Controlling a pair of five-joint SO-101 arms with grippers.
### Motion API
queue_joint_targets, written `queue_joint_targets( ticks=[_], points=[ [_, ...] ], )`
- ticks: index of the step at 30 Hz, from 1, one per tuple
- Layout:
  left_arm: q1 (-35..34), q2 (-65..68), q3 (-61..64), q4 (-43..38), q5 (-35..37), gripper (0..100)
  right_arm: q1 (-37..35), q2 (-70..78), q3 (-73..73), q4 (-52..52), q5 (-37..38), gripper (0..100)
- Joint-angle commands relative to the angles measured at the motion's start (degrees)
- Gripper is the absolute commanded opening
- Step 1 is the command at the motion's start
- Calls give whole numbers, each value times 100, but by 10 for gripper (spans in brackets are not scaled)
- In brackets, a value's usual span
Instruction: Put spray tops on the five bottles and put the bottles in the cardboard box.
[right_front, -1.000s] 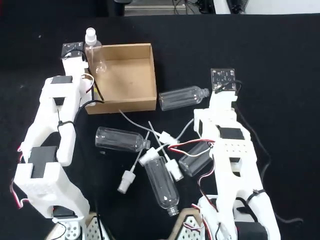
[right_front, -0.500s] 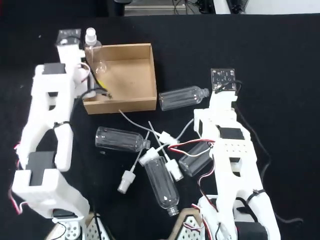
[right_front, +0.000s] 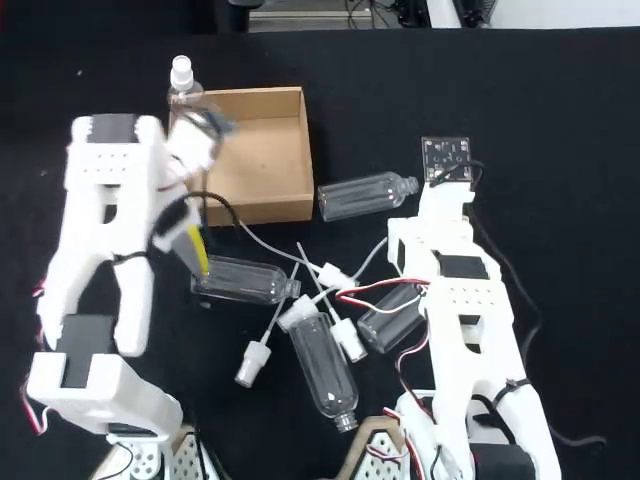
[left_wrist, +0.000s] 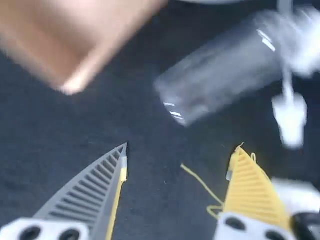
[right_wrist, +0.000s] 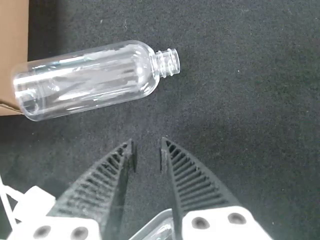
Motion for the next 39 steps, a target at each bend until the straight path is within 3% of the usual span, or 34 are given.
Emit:
queue_joint_targets(
  ticks=[1,6,10,17,32,39],
  points=[
    [725,-290,295,220,-932,306,44,-92,-31,-149,0,64],
    [1429,-273,479,193,-1160,308,44,-92,-31,-149,0,64],
    [1613,-273,787,-554,-1125,309,44,-92,-40,-149,0,64],
    [1613,-281,1710,-1609,-1160,309,44,-92,-40,-149,0,64],
    [1736,519,1736,-2400,-738,308,44,-92,-48,-149,0,64],
    [1666,527,1877,-2374,-738,293,44,-92,-57,-149,0,64]
  ],
)
